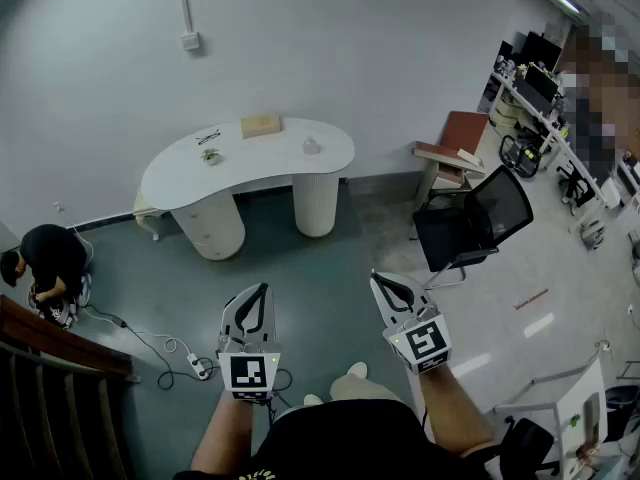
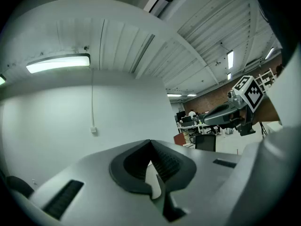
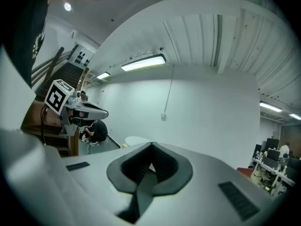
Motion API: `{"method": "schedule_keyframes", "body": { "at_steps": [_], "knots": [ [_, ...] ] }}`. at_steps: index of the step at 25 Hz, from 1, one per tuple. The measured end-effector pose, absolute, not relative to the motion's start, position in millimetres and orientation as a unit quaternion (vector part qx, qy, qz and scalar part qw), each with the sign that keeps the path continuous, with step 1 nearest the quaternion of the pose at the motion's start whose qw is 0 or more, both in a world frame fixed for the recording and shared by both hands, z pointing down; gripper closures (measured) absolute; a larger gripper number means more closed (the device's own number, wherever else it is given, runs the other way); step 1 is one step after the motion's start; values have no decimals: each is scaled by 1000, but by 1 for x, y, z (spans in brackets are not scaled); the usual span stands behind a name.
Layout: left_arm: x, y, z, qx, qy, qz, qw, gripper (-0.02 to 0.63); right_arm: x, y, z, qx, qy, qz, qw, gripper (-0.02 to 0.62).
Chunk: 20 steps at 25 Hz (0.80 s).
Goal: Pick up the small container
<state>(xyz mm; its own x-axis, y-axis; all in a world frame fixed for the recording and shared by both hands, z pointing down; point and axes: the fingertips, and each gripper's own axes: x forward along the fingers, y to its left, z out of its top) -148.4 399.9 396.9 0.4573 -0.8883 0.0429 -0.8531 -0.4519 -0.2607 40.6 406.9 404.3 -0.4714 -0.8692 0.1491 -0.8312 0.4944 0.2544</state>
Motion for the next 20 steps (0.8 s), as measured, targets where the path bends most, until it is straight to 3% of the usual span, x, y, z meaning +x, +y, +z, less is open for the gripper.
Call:
{"method": "schedule_keyframes", "body": {
  "at_steps": [14,15,18,20],
  "knots": [
    [-153,367,407,-848,514,-90,97,601,41,372,428,491,-863,-31,114,562],
    [-152,362,408,-847,515,-87,97,601,42,367,428,489,-865,-32,109,550],
    [-151,343,410,-845,520,-82,95,601,43,346,428,479,-873,-24,92,368],
    [-151,325,412,-843,523,-85,92,601,43,327,428,476,-875,-24,85,333]
  ]
}}
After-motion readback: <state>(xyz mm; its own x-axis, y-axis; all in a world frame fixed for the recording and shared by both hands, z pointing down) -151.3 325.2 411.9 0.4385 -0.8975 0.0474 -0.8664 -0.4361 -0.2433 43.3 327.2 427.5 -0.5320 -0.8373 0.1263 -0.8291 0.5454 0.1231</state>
